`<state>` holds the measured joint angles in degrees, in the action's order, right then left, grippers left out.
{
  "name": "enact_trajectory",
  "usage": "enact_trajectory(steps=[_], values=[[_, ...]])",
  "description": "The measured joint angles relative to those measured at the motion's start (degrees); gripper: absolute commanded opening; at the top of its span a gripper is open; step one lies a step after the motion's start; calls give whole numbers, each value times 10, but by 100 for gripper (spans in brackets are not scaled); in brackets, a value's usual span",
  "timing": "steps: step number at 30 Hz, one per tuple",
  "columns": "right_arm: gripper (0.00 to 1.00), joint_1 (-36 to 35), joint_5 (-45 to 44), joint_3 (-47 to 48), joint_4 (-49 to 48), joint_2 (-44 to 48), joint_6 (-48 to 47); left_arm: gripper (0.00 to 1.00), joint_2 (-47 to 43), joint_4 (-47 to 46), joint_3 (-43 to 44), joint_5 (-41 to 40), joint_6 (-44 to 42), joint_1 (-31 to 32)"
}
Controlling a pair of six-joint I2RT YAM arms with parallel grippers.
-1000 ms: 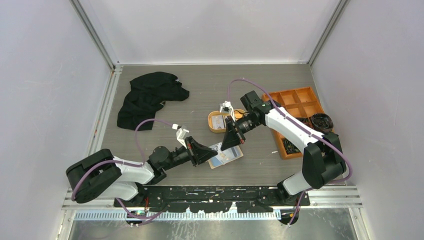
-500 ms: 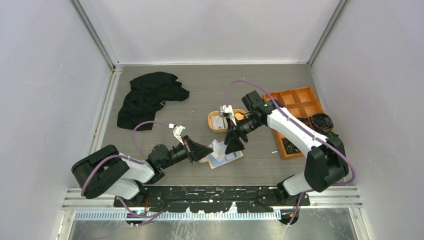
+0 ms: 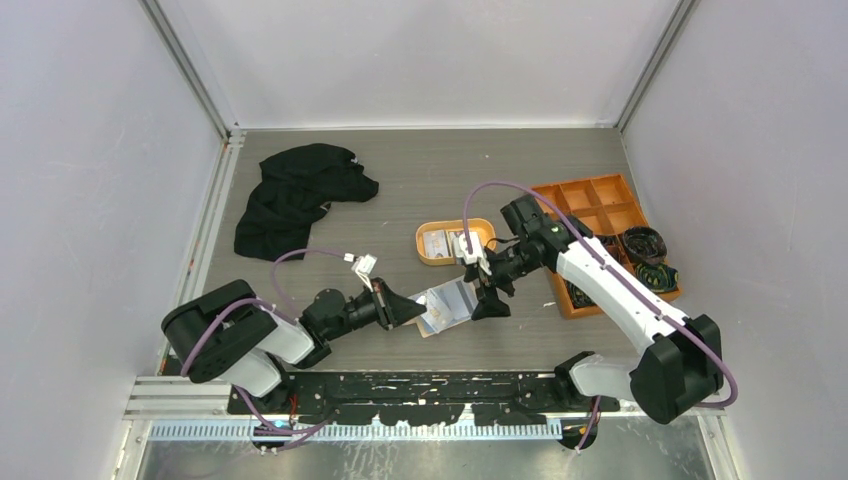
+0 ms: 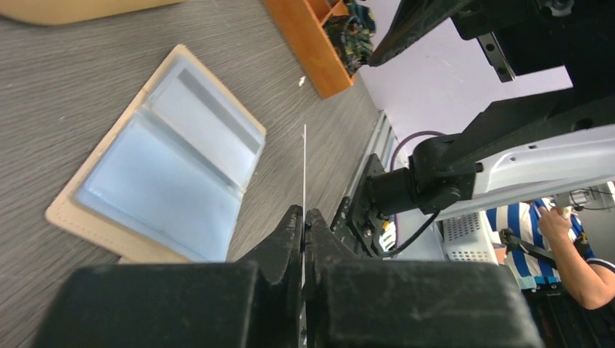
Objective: Put the credit cards into the card holder
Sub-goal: Pick up the credit card from the storage box.
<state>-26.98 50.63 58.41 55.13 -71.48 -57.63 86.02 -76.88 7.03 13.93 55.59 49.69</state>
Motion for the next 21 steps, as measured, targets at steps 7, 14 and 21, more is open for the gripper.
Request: enact_trajectory(steps=[7,14,21], values=[[89,0,-36,-25,22,-7,-71,0,-8,79,1,-23,-2,0],[88,0,-52,-27,24,-24,-96,0,-134,231,4,-40,-19,0],[88,0,-61,-29,25,-41,-103,0,-288,375,5,-69,-43,0]])
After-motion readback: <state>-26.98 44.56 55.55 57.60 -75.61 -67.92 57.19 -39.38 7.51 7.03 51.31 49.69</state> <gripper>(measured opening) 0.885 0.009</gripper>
